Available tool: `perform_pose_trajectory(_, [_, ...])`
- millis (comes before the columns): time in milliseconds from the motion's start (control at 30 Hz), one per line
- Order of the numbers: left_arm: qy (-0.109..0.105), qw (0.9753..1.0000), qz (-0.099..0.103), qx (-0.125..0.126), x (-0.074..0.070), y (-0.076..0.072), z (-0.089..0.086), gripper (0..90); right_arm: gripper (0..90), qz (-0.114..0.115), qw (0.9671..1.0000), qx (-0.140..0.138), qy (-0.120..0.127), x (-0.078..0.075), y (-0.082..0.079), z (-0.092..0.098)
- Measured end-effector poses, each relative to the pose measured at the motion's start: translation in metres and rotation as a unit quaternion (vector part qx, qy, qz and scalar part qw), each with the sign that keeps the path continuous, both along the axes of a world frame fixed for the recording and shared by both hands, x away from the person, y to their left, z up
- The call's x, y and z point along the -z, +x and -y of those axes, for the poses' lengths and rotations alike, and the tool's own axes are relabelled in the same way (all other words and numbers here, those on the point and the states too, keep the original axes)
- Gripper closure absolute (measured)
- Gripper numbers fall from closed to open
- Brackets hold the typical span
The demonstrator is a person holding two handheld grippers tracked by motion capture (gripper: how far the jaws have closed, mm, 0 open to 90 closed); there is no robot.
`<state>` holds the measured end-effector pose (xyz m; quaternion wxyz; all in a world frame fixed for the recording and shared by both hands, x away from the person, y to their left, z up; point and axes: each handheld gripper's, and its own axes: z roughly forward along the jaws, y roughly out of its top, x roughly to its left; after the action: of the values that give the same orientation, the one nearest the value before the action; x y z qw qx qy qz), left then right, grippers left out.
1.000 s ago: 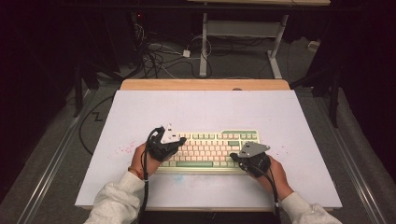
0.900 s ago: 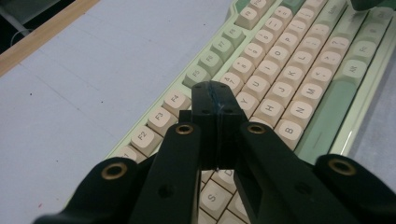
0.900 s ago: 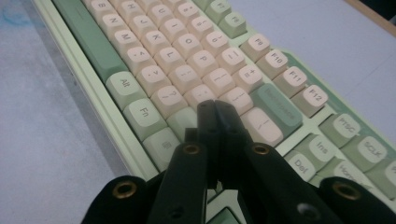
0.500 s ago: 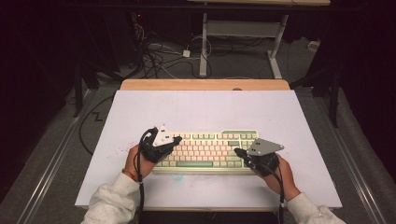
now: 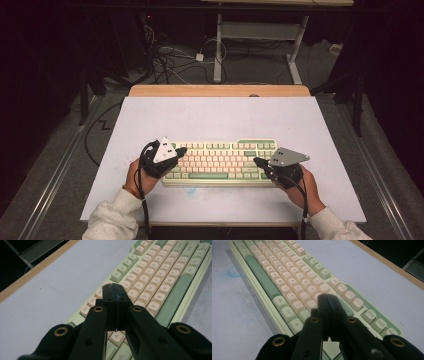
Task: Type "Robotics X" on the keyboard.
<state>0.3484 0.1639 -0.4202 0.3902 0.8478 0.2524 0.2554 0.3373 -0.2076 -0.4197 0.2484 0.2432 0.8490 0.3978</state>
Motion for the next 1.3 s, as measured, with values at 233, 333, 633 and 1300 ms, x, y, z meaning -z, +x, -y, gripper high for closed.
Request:
perform_pose_trajectory(233, [0.0,1.0,0.002,-0.005,0.006,-0.006,-0.01,87.0,90.0,0.0,1.0,-0.001,0.002,-0.001,0.0,0.0])
perform_pose_trajectory(333, [-0.003,1.0,0.003,-0.008,0.008,-0.009,-0.015,86.8,90.0,0.001,1.0,-0.002,0.002,-0.002,0.001,0.0])
perform_pose_trajectory(633, [-0.001,0.9999,0.007,-0.009,0.013,-0.014,-0.021,78.5,90.0,0.0,1.0,-0.002,0.004,-0.003,0.001,-0.001])
perform_pose_trajectory(1300, [-0.006,0.9999,0.006,-0.013,0.021,-0.024,-0.034,52.7,90.0,-0.007,0.9999,-0.01,0.002,-0.001,0.002,-0.007])
